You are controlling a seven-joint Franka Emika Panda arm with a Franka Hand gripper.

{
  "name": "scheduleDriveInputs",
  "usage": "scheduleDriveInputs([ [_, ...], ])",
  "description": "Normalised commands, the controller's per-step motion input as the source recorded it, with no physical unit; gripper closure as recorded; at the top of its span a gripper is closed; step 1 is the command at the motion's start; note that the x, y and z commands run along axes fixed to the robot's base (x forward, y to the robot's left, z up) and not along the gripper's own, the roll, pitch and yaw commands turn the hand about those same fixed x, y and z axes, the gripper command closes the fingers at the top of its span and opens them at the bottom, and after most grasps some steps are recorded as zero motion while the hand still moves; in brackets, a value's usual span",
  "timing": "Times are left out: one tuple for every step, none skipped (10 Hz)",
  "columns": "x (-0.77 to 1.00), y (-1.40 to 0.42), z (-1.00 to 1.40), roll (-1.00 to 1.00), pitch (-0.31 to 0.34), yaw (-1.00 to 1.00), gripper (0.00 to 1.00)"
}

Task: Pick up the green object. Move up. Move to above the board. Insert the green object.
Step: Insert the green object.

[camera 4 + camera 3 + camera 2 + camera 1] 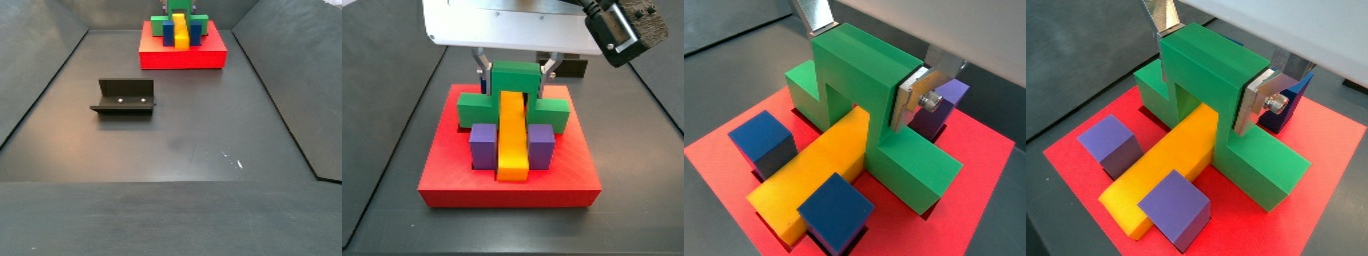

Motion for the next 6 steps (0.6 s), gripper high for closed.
scheduleDriveInputs([
  [0.0, 0.0, -0.23, 0.04, -0.04, 0.36, 1.0],
  [0.0, 0.0, -0.18, 0.01, -0.043, 0.33, 1.0],
  [-0.1, 0.0, -0.15, -0.02, -0.047, 0.04, 1.0],
  [-0.18, 0.0, -0.13, -0.05, -0.037, 0.0, 1.0],
  [-0.22, 0.0, -0.11, -0.06, -0.031, -0.05, 1.0],
  [-0.21, 0.0, -0.11, -0.06, -0.026, -0.19, 1.0],
])
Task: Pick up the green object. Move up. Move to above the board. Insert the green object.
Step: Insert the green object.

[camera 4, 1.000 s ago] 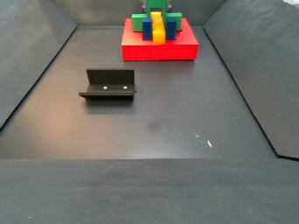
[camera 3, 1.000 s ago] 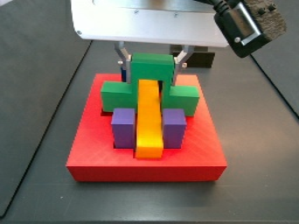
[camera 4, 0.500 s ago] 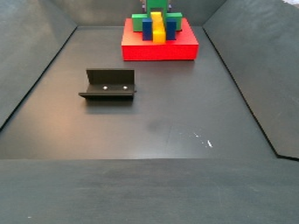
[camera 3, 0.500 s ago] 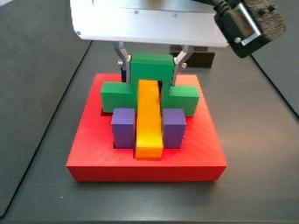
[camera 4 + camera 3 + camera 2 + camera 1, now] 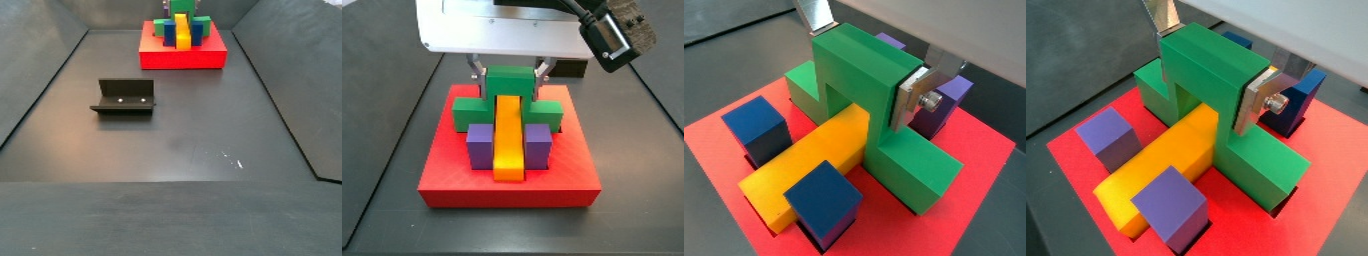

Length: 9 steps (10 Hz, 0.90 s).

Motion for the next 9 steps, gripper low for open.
scheduleDriveInputs([
  [-0.05, 0.0, -0.09, -0.05, -0.026, -0.11, 1.0],
  [0.11, 0.0, -0.13, -0.02, -0.04, -0.02, 1.0],
  [0.22, 0.0, -0.17, 0.0, -0.043, -0.02, 1.0],
  [0.27, 0.0, -0.18, 0.0, -0.039, -0.03, 1.0],
  [0.33, -0.06, -0.17, 0.0, -0.034, -0.03, 1.0],
  [0.35, -0.11, -0.16, 0.01, -0.039, -0.01, 1.0],
  [0.16, -0.03, -0.24, 0.0, -0.051, -0.03, 1.0],
  [0.0, 0.0, -0.32, 0.01, -0.066, -0.01, 1.0],
  [-0.14, 0.0, -0.48, 0.02, -0.103, -0.01, 1.0],
])
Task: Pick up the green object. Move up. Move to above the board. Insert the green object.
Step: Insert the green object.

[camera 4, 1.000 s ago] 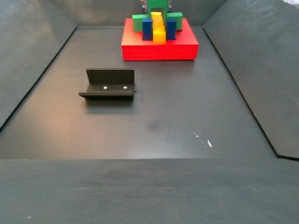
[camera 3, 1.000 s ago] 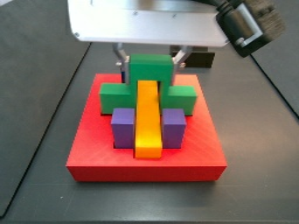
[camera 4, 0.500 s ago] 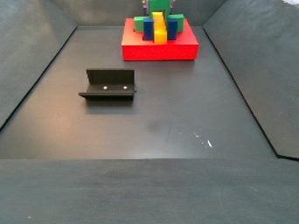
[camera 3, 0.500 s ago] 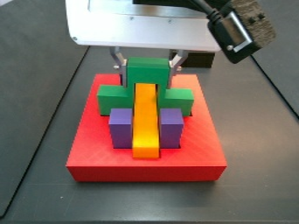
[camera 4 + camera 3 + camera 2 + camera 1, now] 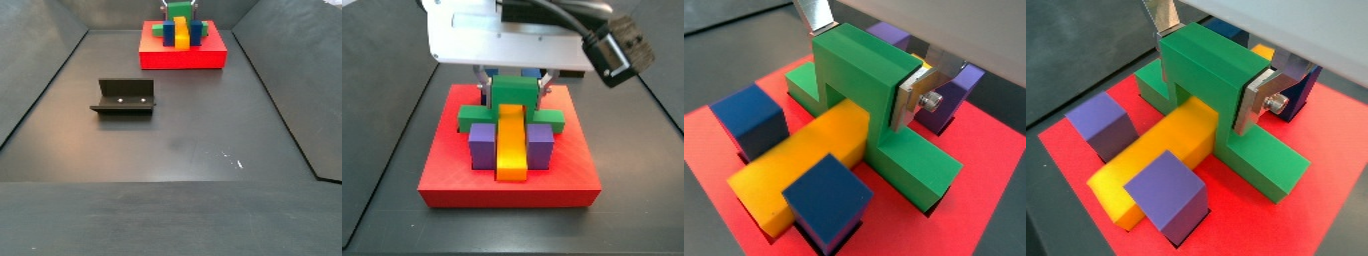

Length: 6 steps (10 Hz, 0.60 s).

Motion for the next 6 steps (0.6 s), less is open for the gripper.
scheduleDriveInputs([
  [-0.14, 0.0, -0.55, 0.01, -0.131, 0.0, 1.0],
  [-0.06, -0.04, -0.62, 0.04, -0.163, 0.0, 1.0],
  [-0.08, -0.05, -0.65, 0.07, -0.179, 0.0, 1.0],
  [-0.16, -0.06, -0.64, 0.1, -0.173, 0.0, 1.0],
  [-0.07, -0.06, -0.28, 0.12, -0.053, 0.0, 1.0],
  [0.0, 0.0, 0.0, 0.0, 0.0, 0.0, 1.0],
])
